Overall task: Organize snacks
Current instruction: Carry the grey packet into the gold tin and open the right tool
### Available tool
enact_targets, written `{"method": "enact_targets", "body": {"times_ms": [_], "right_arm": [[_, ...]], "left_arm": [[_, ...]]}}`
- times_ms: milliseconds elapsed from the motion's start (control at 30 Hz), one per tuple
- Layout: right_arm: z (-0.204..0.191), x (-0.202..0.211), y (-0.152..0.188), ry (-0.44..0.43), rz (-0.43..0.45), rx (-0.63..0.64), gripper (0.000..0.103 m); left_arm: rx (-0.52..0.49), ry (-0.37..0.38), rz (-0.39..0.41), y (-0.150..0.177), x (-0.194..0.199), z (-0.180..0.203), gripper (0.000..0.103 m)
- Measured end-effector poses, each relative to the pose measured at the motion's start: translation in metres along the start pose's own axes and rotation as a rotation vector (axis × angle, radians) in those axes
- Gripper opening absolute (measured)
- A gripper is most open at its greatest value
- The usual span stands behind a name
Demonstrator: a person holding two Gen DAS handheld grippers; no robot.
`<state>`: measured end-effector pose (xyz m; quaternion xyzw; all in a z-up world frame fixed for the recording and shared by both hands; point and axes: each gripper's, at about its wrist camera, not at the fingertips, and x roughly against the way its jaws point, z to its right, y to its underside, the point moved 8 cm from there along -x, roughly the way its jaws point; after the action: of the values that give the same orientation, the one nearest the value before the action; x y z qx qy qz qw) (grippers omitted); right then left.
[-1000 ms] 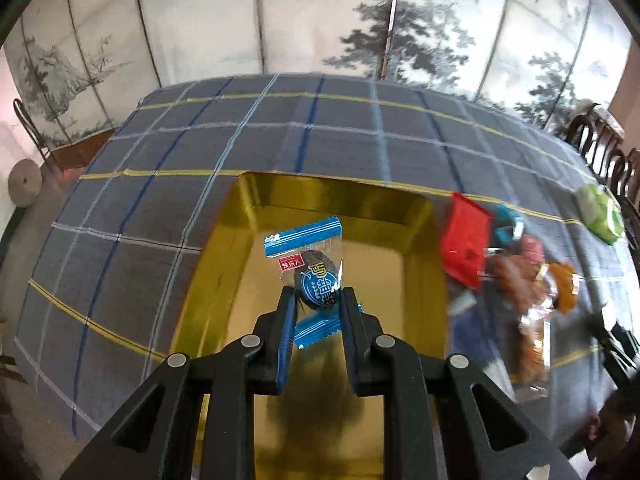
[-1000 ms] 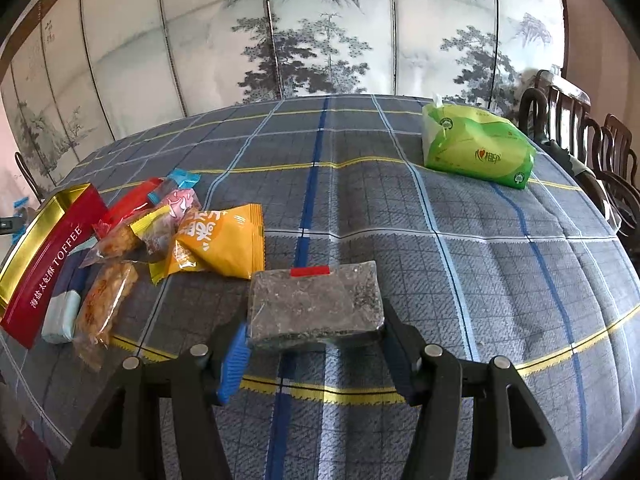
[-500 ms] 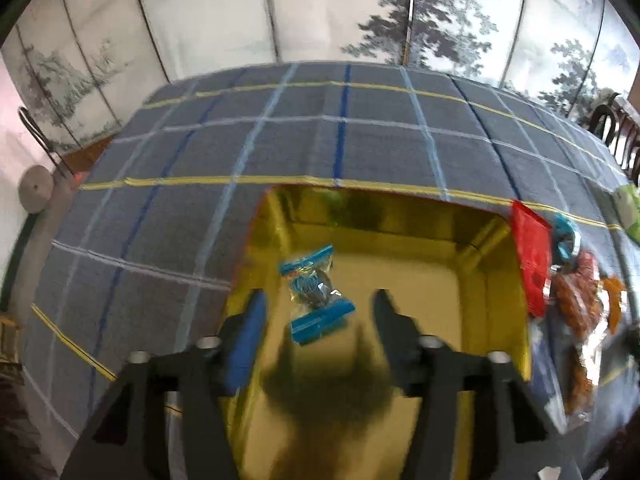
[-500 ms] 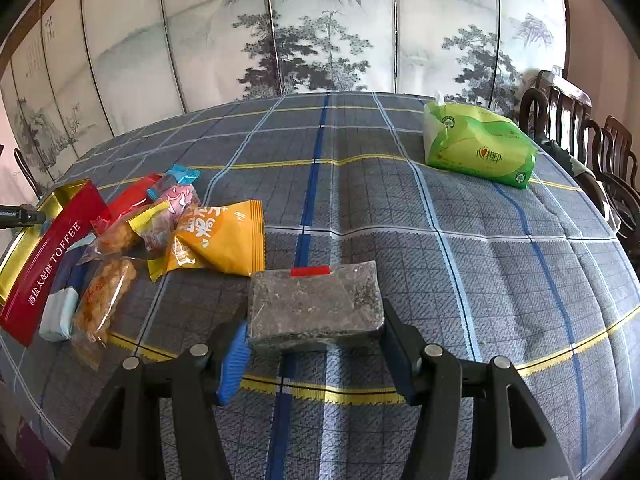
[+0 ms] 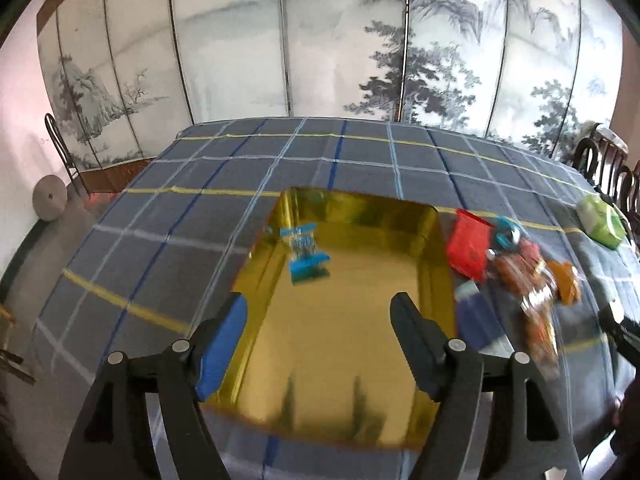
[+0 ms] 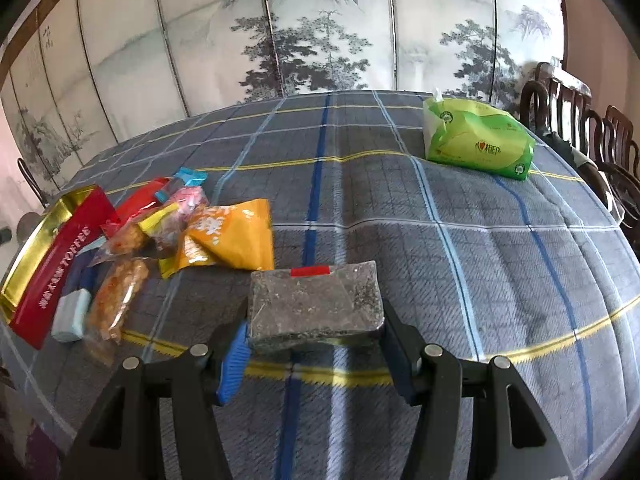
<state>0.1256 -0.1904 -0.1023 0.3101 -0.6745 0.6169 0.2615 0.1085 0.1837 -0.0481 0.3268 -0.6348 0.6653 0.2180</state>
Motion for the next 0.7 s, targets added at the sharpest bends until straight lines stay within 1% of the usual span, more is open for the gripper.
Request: {"method": "enact_targets", "body": {"times_ms": [67,200,300,400,433,467,567,600,700], "right_arm": [[-0.008,0.009,-0.001,-0.018,0.006,0.009,0.060],[-0.037,0.029,-0.013,-0.094,0.033,0.033,0.060],[-0.075,0.046,-0.028,-0.194,0.059,0.061,0.060],[-0.114,0.053,-0.037,-0.271,0.062,0.110,0.060],[-0.133,0.054,-0.040,-0.310,0.059,0.132,0.060],[-0.145,0.054,-0.042,-0.332,0.053,0.145,0.060],[-0.191,0.047,-0.046,-0.426,0.017,0.182,0.060],[-0.212,0.042,-0.048,-0.461,0.001,0.202,0.060],[-0.251,0.028,-0.050,-0.499,-0.031,0.251,0.060]], "left_arm": [[0.006,0.007,-0.001,0.012,0.010,0.000,0.071],[0.021,0.016,0.000,0.033,0.030,0.001,0.071],[0.025,0.018,0.003,0.042,0.043,0.000,0.071],[0.029,0.022,0.006,0.048,0.052,-0.004,0.074],[0.031,0.020,0.008,0.049,0.053,-0.005,0.075],[0.034,0.016,0.009,0.051,0.055,-0.007,0.075],[0.041,0.017,0.009,0.053,0.059,-0.013,0.075],[0.046,0.016,0.007,0.054,0.060,-0.016,0.075],[0.062,0.019,-0.001,0.059,0.061,-0.024,0.075]]}}
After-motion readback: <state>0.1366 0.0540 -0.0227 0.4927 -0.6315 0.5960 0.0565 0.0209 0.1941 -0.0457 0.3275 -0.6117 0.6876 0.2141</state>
